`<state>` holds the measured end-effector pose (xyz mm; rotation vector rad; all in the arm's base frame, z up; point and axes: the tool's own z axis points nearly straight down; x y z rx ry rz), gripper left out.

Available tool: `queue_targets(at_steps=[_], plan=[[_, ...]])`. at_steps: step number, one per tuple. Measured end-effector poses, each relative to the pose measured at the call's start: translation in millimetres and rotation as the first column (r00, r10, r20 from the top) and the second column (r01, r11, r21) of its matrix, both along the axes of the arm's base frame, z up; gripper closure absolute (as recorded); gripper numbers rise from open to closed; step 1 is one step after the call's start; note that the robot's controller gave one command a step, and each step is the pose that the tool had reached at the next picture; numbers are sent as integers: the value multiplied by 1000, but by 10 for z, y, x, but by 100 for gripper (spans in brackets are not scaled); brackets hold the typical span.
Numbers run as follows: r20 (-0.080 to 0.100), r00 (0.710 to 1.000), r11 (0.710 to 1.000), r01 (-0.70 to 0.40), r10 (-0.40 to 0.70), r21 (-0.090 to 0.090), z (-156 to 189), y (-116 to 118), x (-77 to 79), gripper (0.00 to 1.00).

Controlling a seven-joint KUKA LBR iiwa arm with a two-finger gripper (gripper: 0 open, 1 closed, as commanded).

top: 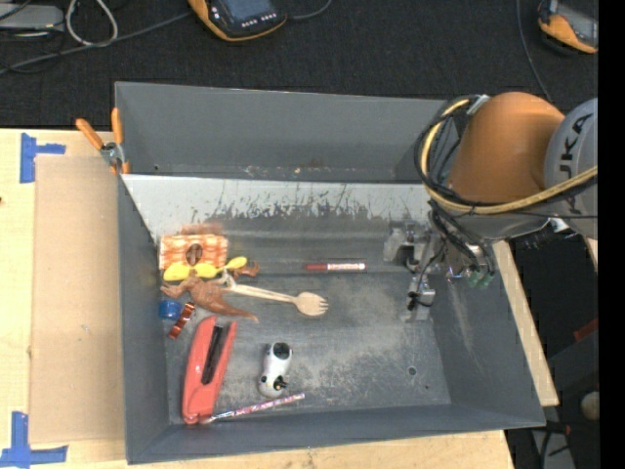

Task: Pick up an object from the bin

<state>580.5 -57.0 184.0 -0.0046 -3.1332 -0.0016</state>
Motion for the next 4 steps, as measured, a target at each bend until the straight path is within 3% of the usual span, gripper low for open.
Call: queue_targets(at_steps=[1, 2, 3, 4], plan=[[8, 1000, 1000, -3, 3, -1, 48, 5, 16, 0], [-2, 993, 993, 116, -116, 1, -1184, 616, 369, 0], [13, 977, 977, 215, -215, -1, -639, 1067, -11, 0], [3, 997, 997, 80, -80, -1, -848, 1174, 194, 0]])
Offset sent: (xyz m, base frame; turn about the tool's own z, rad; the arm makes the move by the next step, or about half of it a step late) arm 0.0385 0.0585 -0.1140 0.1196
